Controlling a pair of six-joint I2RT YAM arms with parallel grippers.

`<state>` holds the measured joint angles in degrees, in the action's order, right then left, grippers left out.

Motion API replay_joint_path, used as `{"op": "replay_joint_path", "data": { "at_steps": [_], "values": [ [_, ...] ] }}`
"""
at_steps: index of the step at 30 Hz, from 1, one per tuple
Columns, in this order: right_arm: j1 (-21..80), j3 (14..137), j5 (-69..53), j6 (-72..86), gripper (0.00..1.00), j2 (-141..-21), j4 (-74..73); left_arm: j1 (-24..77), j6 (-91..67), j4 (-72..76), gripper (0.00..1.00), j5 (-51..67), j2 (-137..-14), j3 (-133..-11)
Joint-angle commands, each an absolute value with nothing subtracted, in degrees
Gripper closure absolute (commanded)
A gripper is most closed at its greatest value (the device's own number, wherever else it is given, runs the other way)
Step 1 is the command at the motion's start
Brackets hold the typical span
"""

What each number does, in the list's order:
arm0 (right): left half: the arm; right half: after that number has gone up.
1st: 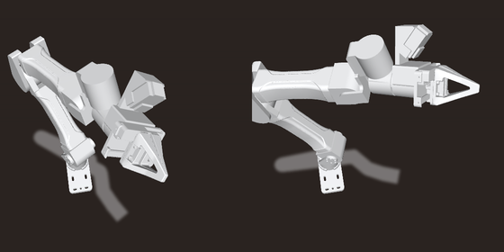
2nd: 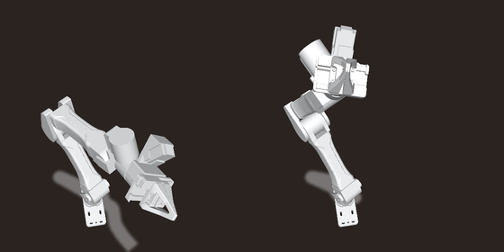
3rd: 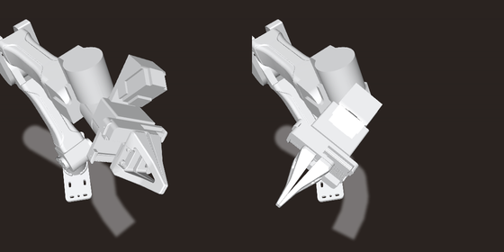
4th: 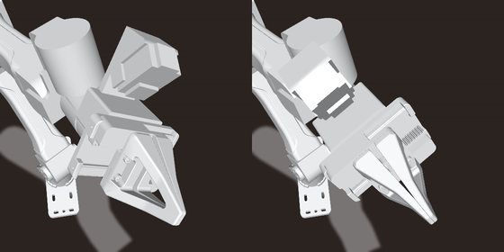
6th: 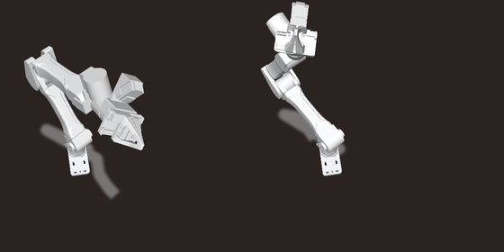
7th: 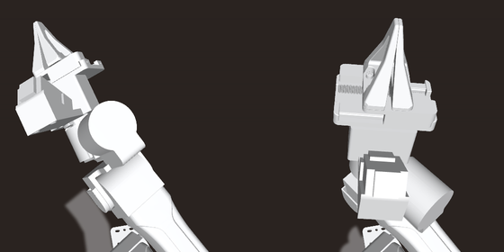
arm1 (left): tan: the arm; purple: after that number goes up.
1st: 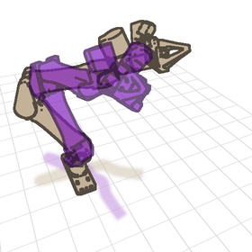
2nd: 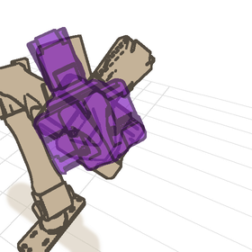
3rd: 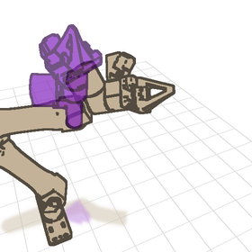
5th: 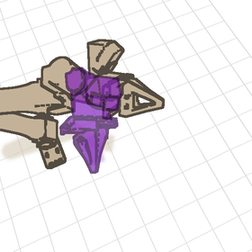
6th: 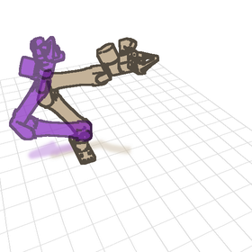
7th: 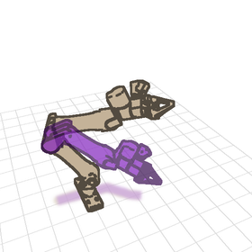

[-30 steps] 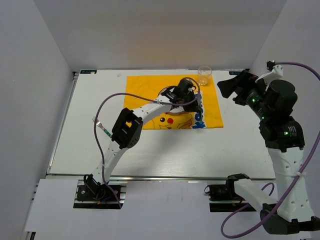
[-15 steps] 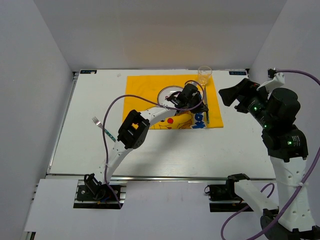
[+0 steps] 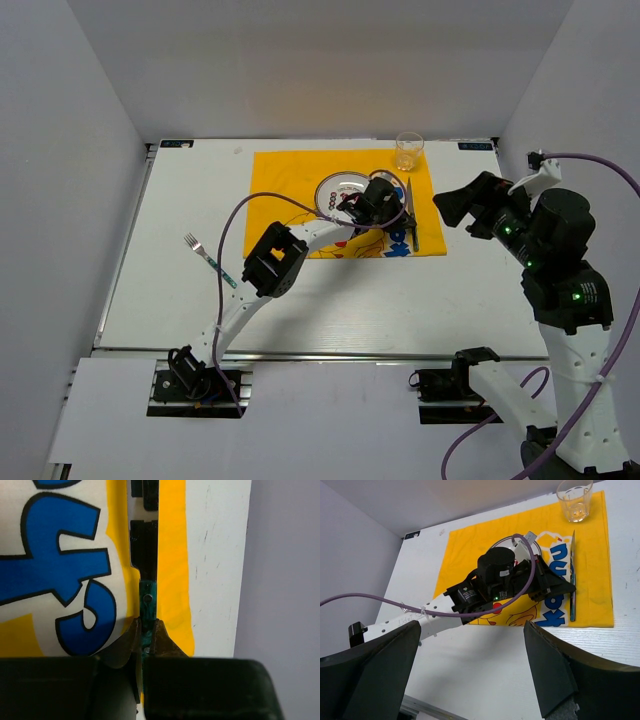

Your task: Set the dinner table for one person

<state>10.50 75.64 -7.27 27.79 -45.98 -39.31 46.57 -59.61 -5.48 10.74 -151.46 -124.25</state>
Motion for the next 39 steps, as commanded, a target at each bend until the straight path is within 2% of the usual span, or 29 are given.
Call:
{"op": "replay_joint_path", "data": {
  "at_steps": [1, 15, 24, 30, 35, 39],
  "values": [
    [10.5, 75.3, -8.6, 26.6, 0.11, -45.7, -37.4, 46.2, -60.5, -2.4, 1.0, 10.1, -149.5, -126.5],
    [10.5, 74.4, -9.3, 26.5, 0.11, -45.3, -36.7, 45.7, -63.1, -0.4, 1.0, 11.7, -152.3, -126.9],
    [10.5, 74.1, -9.6, 26.6, 0.11, -45.3, -36.3, 45.7, -63.1, -0.4, 0.88, 12.3, -152.6, -127.0],
    [10.5, 73.8, -9.7, 26.6, 0.11, -45.4, -36.0, 45.7, -63.4, -0.4, 0.75, 12.9, -153.3, -127.0],
    [10.5, 73.7, -9.8, 26.6, 0.11, -45.4, -35.9, 45.7, -63.5, -0.4, 0.54, 12.3, -152.8, -126.9],
    [10.5, 73.7, -9.7, 26.6, 0.11, -45.0, -35.9, 45.7, -63.0, -0.4, 0.46, 11.9, -152.3, -127.0]
  ]
}}
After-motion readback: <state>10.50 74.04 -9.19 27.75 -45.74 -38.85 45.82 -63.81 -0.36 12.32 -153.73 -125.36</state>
